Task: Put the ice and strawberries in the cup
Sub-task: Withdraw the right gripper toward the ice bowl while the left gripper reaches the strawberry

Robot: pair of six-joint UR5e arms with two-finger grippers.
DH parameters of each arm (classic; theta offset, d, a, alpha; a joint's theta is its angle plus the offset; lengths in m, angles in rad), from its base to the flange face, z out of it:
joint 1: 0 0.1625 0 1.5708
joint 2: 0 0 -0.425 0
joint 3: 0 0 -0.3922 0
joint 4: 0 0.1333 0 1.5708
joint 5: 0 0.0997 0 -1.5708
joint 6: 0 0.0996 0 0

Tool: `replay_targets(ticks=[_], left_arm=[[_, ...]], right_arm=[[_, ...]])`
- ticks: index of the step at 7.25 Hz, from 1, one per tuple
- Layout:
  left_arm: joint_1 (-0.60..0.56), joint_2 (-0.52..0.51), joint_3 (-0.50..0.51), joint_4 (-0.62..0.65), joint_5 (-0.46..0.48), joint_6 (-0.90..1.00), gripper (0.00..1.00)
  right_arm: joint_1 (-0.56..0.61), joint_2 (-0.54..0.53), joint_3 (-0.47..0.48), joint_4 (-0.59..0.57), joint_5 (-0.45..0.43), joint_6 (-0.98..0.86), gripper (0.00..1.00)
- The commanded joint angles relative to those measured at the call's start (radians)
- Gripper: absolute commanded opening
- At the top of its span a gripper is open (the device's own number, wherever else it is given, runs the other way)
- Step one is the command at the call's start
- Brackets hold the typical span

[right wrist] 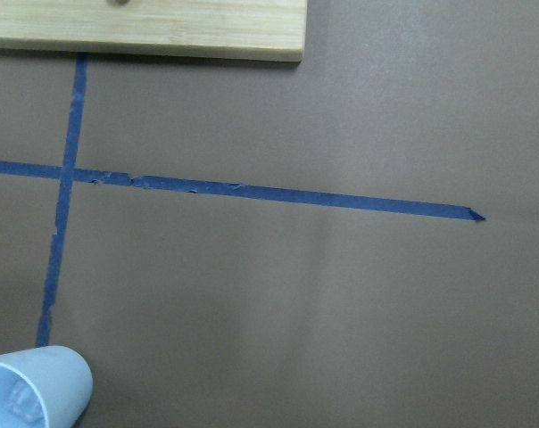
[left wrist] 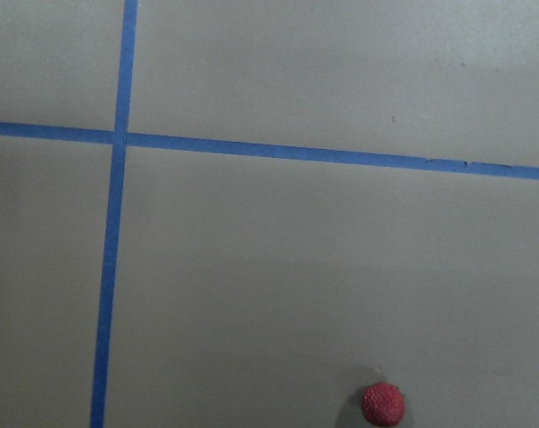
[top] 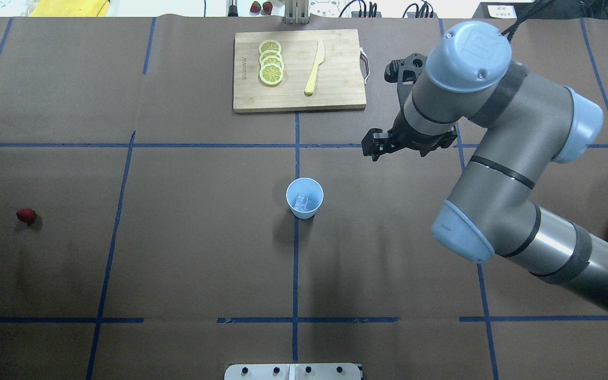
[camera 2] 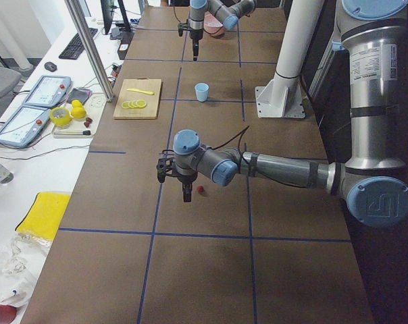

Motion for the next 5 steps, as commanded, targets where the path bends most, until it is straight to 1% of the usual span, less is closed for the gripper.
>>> replay_targets(ticks=[1,3,4,5], left_arm=[[0.146,0.025,0.015,-0.16,0.117,-0.192,1.0],[0.258,0.027,0.056,-0.285,0.212,-0.332,1.0],[0.294,0.025,0.102,-0.358,0.249,-0.38,1.0],[0.327,0.019,0.127,-0.398,0.281,-0.415,1.0]], right_arm=[[0.047,-0.067,0.043,0.002,0.033,-0.064,0.99],[0.058,-0.081,0.049,0.002,0.035,-0.067,0.99],[0.082,-0.087,0.058,0.002,0.06,-0.088,0.99],[0.116,-0.114,0.07,0.002,0.1,-0.136,0.99]])
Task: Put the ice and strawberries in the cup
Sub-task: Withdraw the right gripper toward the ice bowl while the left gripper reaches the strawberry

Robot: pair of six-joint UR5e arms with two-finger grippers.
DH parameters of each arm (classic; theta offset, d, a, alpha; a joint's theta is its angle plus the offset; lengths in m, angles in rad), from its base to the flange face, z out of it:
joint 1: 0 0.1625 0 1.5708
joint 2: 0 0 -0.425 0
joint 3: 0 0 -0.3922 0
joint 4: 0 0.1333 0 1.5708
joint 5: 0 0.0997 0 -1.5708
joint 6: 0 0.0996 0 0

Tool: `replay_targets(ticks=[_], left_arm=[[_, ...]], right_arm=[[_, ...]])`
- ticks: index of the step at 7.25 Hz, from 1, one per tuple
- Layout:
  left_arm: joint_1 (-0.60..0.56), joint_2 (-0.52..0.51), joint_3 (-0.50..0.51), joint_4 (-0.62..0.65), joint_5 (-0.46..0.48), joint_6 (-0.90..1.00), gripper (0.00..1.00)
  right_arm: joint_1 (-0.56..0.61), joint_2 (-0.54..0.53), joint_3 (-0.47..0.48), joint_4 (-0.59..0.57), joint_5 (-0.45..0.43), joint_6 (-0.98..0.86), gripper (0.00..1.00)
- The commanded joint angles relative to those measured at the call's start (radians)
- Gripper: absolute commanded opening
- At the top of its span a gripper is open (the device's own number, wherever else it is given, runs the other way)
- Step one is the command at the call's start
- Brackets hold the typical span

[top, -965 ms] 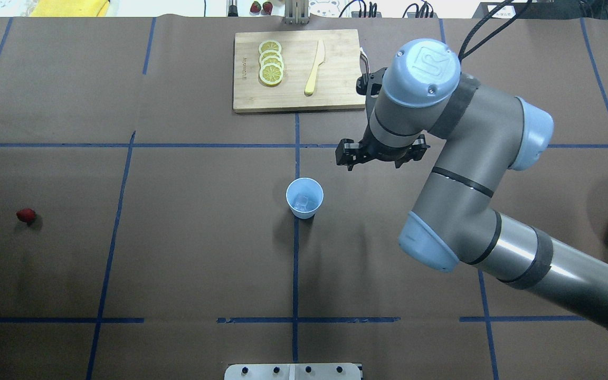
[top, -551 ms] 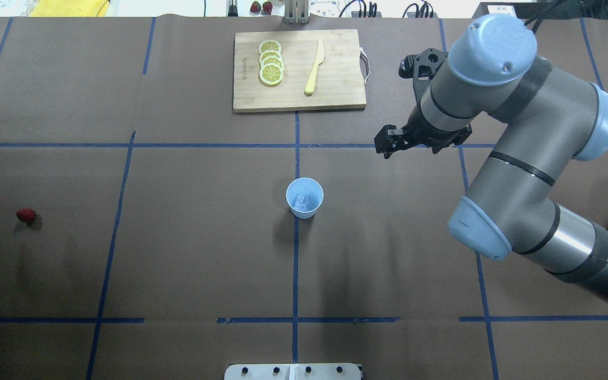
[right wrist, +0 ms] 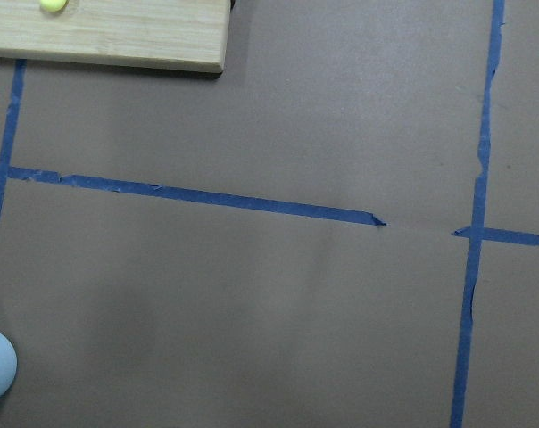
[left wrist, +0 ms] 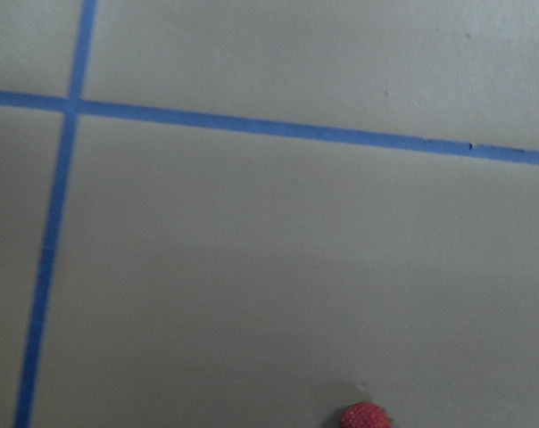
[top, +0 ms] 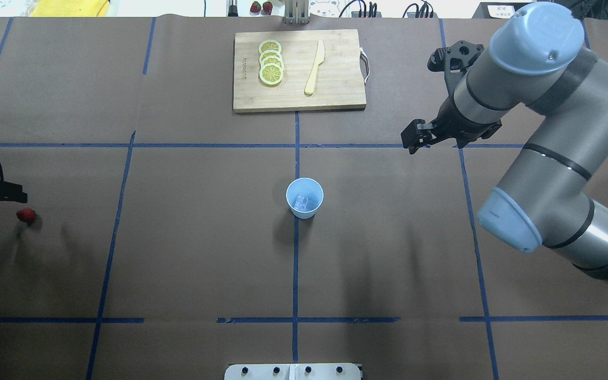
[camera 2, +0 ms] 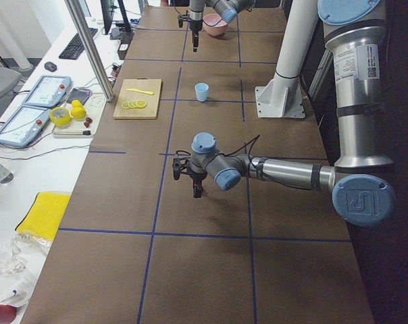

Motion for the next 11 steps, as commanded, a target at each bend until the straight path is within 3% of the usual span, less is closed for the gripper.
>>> replay_targets(ticks=[1,3,5,11], left_arm=[[0.058,-0.008,0.039,-0.065,0.057,-0.054,1.0],[0.07,-0.016,0.04,-0.063,0.057,-0.058,1.0],[0.075,-0.02,0.042,-0.062,0.051,-0.058,0.98],[0.08,-0.019,0.042,-0.056,0.045,-0.058,0.67]], right_arm=[[0.075,-0.056,0.025,0.0,0.071,-0.1,0.99],[0.157,-0.11,0.027,0.0,0.136,-0.214,0.99],[0.204,-0.145,0.025,-0.002,0.145,-0.289,0.99],[0.3,-0.216,0.012,-0.003,0.19,-0.438,0.99]])
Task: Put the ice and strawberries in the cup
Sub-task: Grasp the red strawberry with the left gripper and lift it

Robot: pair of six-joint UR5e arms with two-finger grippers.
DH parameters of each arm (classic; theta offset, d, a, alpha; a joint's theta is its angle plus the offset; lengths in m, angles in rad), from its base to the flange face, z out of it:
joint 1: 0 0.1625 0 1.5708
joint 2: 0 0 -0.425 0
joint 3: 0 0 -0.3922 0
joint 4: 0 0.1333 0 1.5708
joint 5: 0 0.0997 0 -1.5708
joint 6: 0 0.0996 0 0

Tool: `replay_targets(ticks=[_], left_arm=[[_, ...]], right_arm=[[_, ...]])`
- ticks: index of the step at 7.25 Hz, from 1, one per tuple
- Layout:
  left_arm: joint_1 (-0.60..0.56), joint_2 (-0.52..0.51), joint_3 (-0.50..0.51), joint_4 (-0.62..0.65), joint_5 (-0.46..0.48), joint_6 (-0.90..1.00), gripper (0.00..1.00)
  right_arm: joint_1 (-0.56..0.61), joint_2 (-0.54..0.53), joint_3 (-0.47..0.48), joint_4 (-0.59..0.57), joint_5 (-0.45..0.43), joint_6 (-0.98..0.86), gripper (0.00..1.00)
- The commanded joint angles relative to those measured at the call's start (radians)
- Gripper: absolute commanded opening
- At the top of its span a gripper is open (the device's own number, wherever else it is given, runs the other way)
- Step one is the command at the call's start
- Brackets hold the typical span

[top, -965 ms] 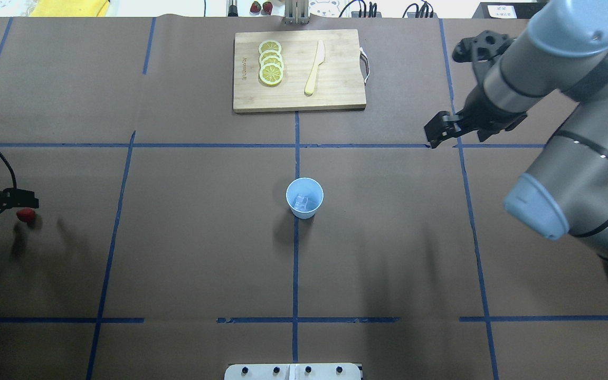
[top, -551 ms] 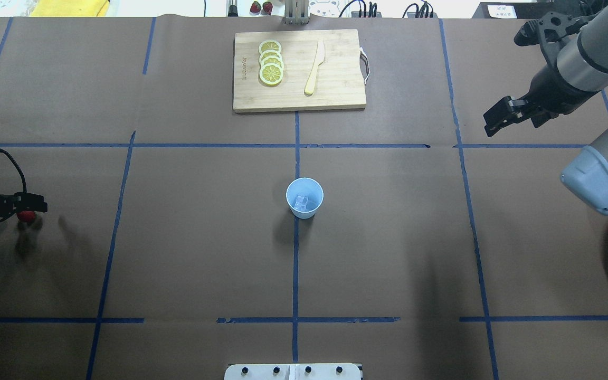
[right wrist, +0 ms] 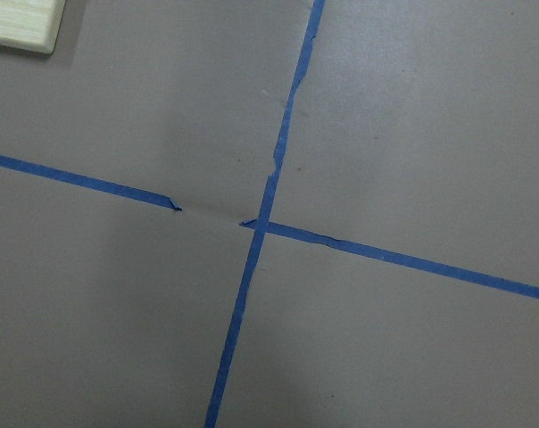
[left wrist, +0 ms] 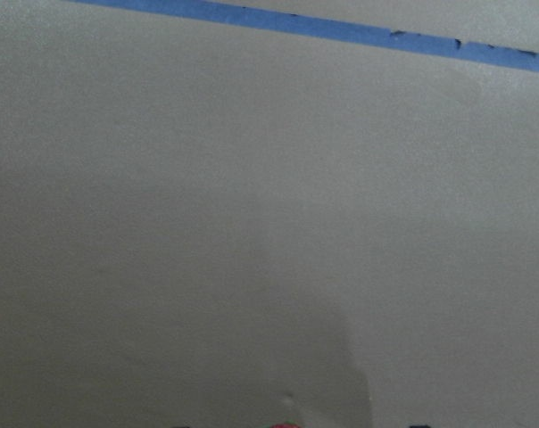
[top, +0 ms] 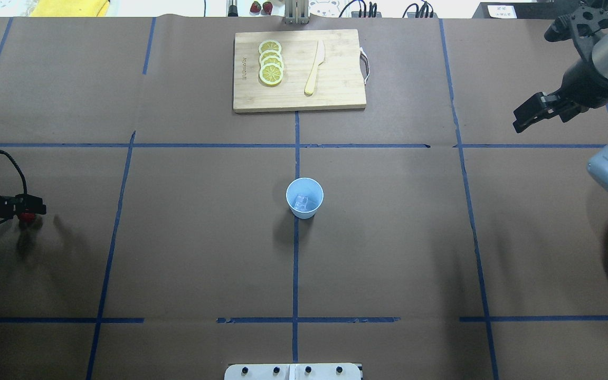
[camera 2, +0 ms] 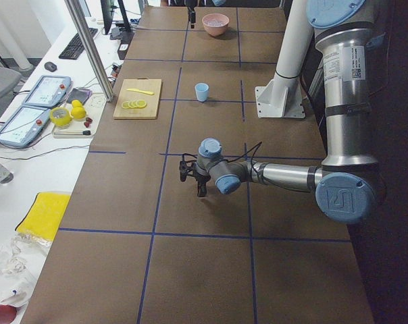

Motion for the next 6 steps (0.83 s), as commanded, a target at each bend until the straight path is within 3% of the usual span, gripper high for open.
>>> replay_targets(ticks=[1,2,4,6], left_arm=[[0.0,0.002,0.0,0.002,0.0,0.0,0.59],[0.0,0.003,-0.002,0.002,0.0,0.0,0.45],[-0.006,0.012,-0.017,0.003,-0.004,0.003,0.08],[-0.026,0.011,-0.08,0.049,-0.107,0.003,0.02]], right_arm=[[0.031,-0.019,-0.006,0.0,0.012,-0.053,0.99],[0.037,-0.027,-0.011,0.001,0.014,-0.061,0.99],[0.051,-0.039,-0.012,0.0,0.014,-0.078,0.99],[0.091,-0.07,-0.012,0.001,0.035,-0.119,1.0]])
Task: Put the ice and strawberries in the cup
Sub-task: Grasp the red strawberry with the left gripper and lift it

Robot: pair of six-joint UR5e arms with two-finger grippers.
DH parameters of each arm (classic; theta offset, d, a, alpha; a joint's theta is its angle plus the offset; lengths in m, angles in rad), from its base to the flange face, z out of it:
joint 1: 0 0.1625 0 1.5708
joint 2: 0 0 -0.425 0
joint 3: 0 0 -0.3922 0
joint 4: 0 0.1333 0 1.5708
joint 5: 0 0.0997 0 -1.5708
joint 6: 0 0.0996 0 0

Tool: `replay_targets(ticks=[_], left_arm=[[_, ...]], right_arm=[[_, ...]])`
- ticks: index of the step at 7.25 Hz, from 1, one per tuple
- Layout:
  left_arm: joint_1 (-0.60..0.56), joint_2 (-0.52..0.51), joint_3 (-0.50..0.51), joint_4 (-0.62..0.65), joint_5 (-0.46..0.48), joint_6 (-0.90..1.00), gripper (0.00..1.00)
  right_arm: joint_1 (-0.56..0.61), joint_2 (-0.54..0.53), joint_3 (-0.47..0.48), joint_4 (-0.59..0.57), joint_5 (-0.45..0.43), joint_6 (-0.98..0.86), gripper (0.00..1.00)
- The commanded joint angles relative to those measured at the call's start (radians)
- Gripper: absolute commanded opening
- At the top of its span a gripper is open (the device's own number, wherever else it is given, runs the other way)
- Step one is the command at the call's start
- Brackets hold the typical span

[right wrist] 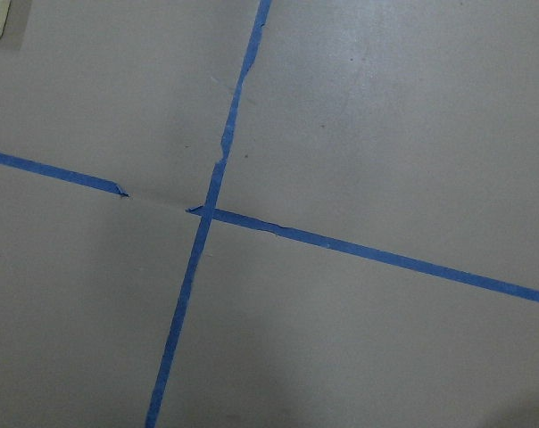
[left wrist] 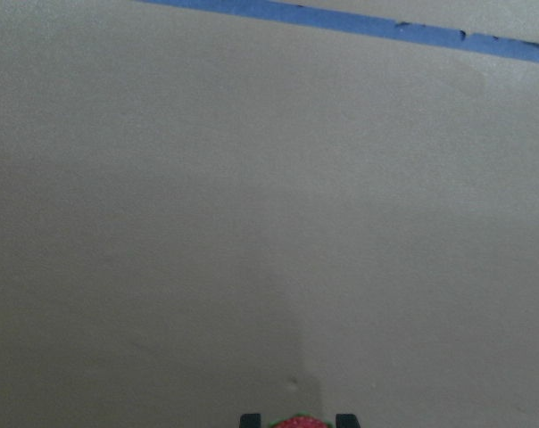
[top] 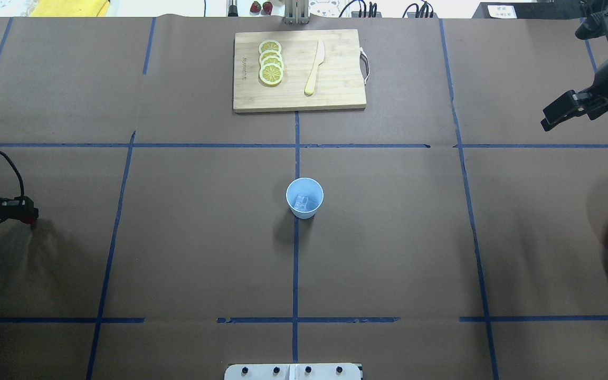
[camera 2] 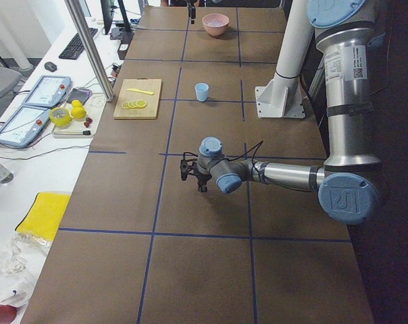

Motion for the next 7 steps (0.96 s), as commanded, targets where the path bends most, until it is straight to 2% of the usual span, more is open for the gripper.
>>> replay_targets(ticks=[1,2,3,4,5,6,7], left_arm=[[-0.044,-0.007,-0.123,0.153,-0.063,0.006,0.01],[-0.041,-0.02,-0.254,0.34,-0.063,0.009,0.01],[-0.041,-0.099,-0.363,0.544,-0.062,0.008,0.01],[-0.039,-0.24,-0.405,0.754,-0.057,0.002,0.01],[-0.033,-0.413,-0.406,0.946,-0.051,-0.003,0.01],[-0.003,-0.532,-0.401,1.057,-0.051,-0.03,0.01],[0.061,-0.581,-0.387,1.069,-0.041,-0.115,0.01]], right_arm=[[0.052,-0.05,0.0,0.001,0.023,-0.06,0.99],[0.072,-0.076,0.0,0.002,0.024,-0.094,0.99],[0.095,-0.091,0.0,0.002,0.026,-0.1,1.0],[0.121,-0.11,-0.003,0.002,0.028,-0.144,0.99],[0.166,-0.119,-0.023,0.002,0.035,-0.198,0.99],[0.22,-0.137,-0.058,0.002,0.099,-0.267,1.0],[0.278,-0.139,-0.104,0.002,0.129,-0.357,0.99]])
